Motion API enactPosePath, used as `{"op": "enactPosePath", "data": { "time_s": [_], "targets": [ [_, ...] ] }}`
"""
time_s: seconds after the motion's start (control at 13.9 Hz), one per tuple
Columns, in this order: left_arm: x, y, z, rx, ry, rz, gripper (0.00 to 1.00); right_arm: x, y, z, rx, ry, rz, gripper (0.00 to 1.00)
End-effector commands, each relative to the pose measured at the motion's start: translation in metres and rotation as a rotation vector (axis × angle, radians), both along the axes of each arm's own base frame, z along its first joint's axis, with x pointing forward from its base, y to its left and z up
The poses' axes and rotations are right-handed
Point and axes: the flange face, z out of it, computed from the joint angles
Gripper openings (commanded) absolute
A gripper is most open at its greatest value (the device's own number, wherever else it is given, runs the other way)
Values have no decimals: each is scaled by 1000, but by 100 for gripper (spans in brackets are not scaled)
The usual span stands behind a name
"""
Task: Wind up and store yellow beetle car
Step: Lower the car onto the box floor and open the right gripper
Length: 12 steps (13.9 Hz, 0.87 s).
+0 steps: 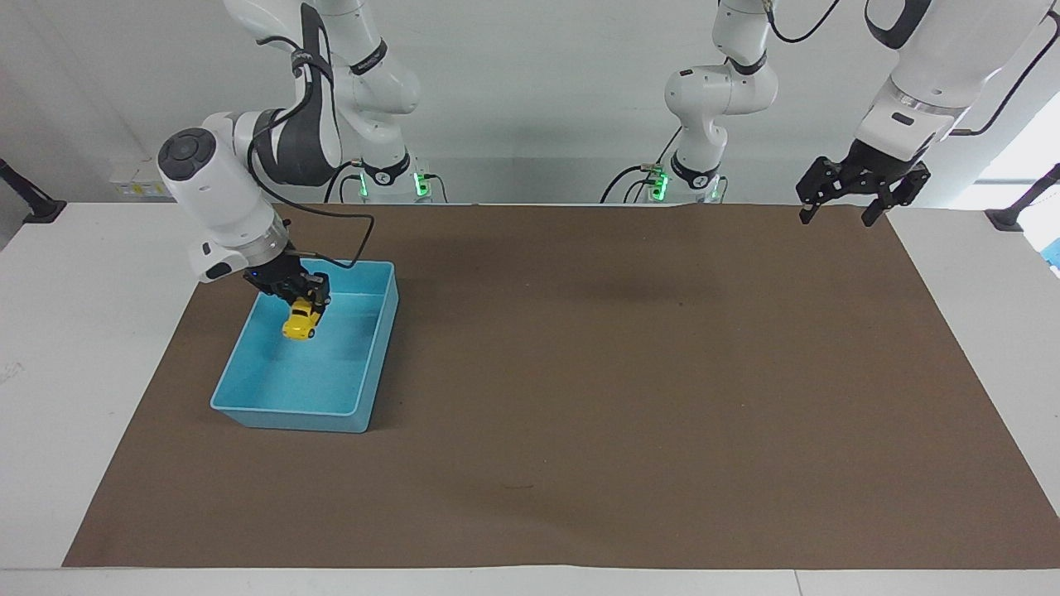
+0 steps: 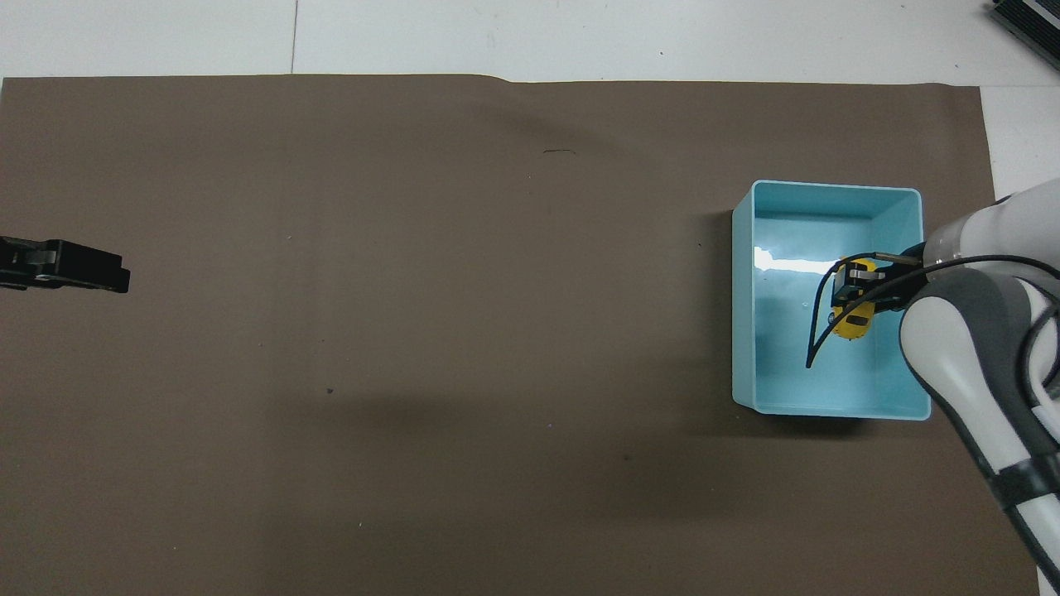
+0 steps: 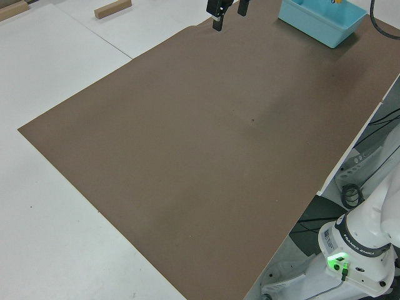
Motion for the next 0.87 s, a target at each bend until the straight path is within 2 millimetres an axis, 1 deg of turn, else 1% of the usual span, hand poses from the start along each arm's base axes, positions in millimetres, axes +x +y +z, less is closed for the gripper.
{"op": "enactPosePath", "data": {
  "time_s": [0.0,0.22,0.29,0.51,0.79],
  "targets": [
    [-6,3,6,-8,3,14,100,-11,-5,-28,-43,-10,58,0],
    [-6,3,6,-8,3,14,100,-18,-5,-44,-47,0,65,0],
    [-6,3,6,-8,3,14,100,-19,-4,-46,-47,-8,69,0],
    [-6,3,6,-8,3,14,100,-28,-3,-68,-44,4,71,0],
    [-6,3,6,-8,3,14,100,-37,-1,-86,-35,15,70,0]
  ]
}}
